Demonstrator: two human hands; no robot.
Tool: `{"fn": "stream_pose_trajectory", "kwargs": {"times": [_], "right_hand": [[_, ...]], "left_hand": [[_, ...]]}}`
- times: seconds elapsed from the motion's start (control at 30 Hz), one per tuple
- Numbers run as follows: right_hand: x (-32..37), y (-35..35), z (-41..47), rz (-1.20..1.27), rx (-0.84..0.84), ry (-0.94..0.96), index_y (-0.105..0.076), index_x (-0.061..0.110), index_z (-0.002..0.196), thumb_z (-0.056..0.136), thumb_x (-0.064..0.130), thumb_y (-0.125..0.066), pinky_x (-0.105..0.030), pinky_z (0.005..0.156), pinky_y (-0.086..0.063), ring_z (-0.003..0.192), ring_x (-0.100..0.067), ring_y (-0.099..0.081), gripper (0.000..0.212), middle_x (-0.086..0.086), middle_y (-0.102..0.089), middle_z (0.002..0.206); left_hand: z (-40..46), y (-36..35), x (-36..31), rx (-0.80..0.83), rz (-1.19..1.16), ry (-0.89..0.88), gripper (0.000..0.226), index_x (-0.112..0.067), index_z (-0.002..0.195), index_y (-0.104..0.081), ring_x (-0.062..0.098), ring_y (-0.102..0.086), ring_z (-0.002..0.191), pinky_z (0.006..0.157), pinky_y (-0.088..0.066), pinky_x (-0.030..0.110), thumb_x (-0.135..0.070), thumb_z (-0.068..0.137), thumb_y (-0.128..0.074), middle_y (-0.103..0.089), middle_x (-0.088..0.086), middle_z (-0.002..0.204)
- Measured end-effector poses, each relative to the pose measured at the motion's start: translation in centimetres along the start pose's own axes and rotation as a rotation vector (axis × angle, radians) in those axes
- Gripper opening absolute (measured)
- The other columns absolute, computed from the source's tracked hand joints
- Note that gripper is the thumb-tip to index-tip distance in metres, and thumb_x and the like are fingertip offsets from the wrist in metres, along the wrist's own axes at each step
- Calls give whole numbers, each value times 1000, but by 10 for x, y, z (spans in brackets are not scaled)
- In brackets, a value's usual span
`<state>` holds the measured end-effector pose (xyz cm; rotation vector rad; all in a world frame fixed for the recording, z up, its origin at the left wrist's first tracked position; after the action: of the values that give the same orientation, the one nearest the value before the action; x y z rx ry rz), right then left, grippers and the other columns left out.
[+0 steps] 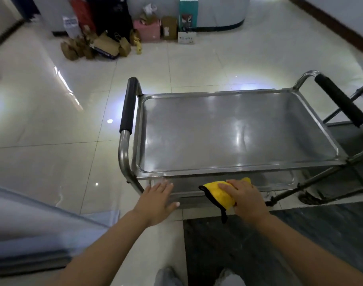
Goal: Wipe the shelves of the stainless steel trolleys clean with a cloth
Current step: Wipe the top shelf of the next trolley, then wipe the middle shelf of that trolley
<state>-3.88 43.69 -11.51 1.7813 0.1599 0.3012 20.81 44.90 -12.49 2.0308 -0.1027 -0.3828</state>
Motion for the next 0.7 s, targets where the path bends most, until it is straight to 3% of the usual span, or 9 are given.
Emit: {"fn": "stream_pose_trajectory", "kwargs": {"times": [0.23, 0.47, 0.53, 0.63, 0.7], "right_hand": [[-47, -40, 6, -25, 93, 148, -29, 38, 145, 87, 16, -55, -34, 96, -34, 133, -21, -32, 68, 6, -31, 150], [-103, -148, 47, 7, 71, 146, -31, 38, 144, 87, 14, -55, -35, 98, -35, 130, -24, -35, 67, 5, -34, 150], [-118, -188, 69, 25, 68, 130, -29, 39, 146, 89, 19, -57, -35, 100, -37, 132, -25, -33, 66, 5, -31, 151], [-139, -244, 110, 11, 1, 112, -28, 37, 146, 90, 17, -54, -35, 101, -38, 134, -26, -31, 65, 3, -28, 152], [-145, -275, 137, 31, -42, 119, -30, 34, 146, 92, 15, -49, -39, 104, -36, 136, -27, -30, 61, 0, -27, 153]], "left_hand": [[23, -61, -27, 1, -39, 114, 69, -22, 153, -16, 20, -12, 147, 120, -10, 40, -59, 96, -30, -18, 3, 160], [115, -162, -35, -1, -29, 167, 71, -21, 154, -12, 19, -6, 148, 119, -6, 42, -59, 97, -28, -12, 2, 161], [150, -186, -33, -68, -35, 124, 65, -22, 152, -21, 20, -14, 147, 119, -9, 41, -55, 98, -32, -21, 2, 159], [197, -206, -30, -304, -83, 8, 45, -17, 138, -49, 24, -44, 131, 109, -31, 35, -38, 98, -47, -52, 5, 140], [226, -219, -26, -435, -109, -29, 42, -13, 132, -55, 26, -52, 122, 102, -37, 35, -32, 96, -53, -58, 7, 133]]}}
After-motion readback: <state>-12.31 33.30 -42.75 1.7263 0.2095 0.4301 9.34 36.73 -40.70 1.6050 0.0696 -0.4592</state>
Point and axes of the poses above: each hand's wrist, its own z-axis towards the middle knuckle, its own y-axis out of the back of the hand, x = y × z, the point moved 8 cm from there along z, towards the middle knuckle
